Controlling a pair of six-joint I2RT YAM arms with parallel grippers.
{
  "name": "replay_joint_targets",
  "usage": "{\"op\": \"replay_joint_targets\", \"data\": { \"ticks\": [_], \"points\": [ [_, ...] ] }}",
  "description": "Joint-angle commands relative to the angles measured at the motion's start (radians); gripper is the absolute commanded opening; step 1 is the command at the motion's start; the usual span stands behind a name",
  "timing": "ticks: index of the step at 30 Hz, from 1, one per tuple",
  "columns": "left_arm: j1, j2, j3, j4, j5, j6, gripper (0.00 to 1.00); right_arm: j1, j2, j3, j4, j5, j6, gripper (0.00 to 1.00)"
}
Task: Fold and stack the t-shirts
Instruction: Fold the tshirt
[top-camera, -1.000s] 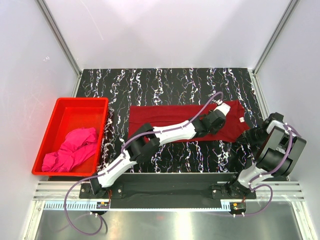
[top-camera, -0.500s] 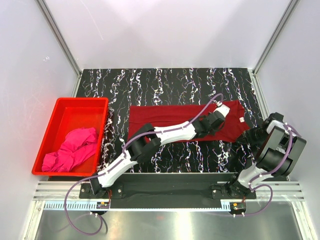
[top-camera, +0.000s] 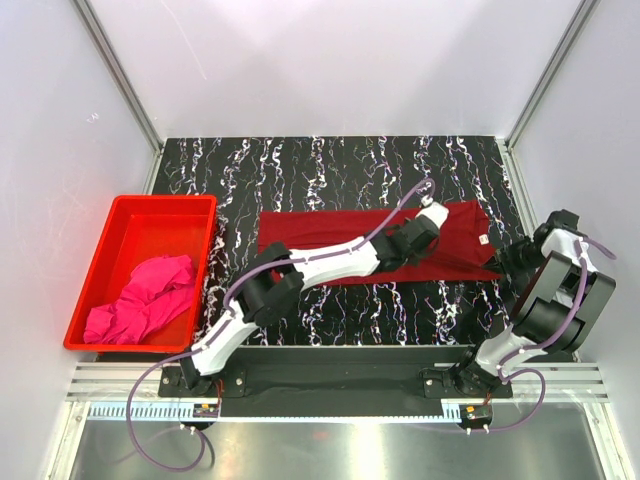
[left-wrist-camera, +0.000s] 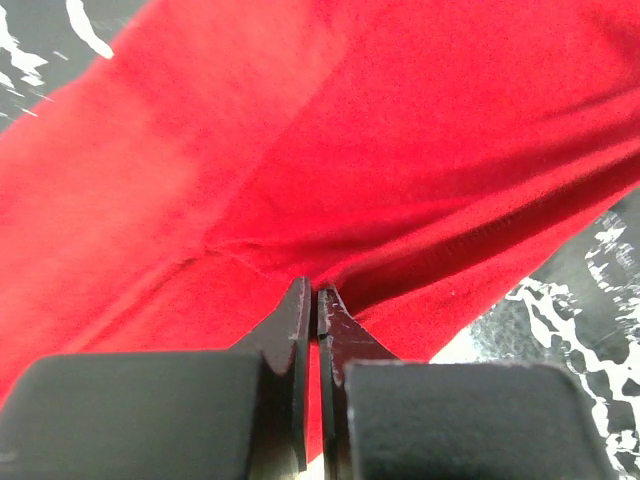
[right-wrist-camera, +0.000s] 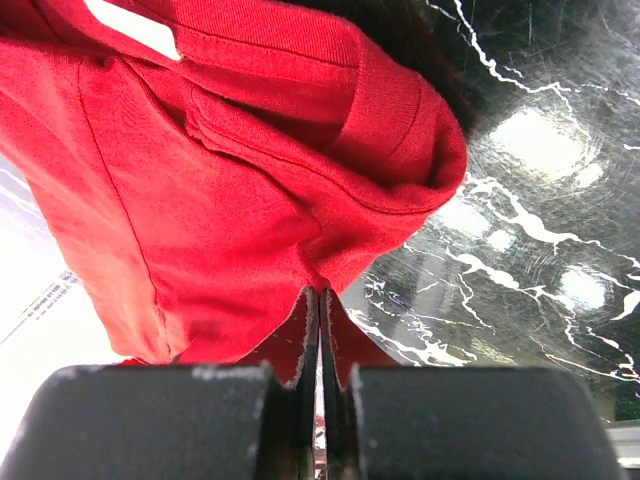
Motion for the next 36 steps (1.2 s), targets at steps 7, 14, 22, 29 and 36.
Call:
{"op": "replay_joint_targets", "data": {
  "ticks": [7, 14, 22, 29, 36],
  "points": [
    [0.058, -0.062, 0.053, -0.035, -0.005, -0.025, 0.07, 0.023, 0.070, 0.096, 0.003, -0.015, -0.027, 0.00],
    [0.093, -0.011, 0.125, -0.047, 0.053, -0.025, 0.09, 0.025, 0.148, 0.191, -0.014, -0.031, -0.031, 0.00],
    [0.116, 0.021, 0.142, -0.024, 0.177, -0.051, 0.10, 0.029, 0.188, 0.288, -0.043, -0.014, -0.049, 0.00],
    [0.116, 0.023, 0.123, -0.020, 0.189, -0.075, 0.10, 0.072, 0.239, 0.377, -0.043, -0.031, -0.053, 0.00],
    [0.136, 0.052, 0.169, -0.038, 0.171, -0.080, 0.10, 0.127, 0.328, 0.486, -0.052, -0.046, -0.047, 0.04]
  ]
}}
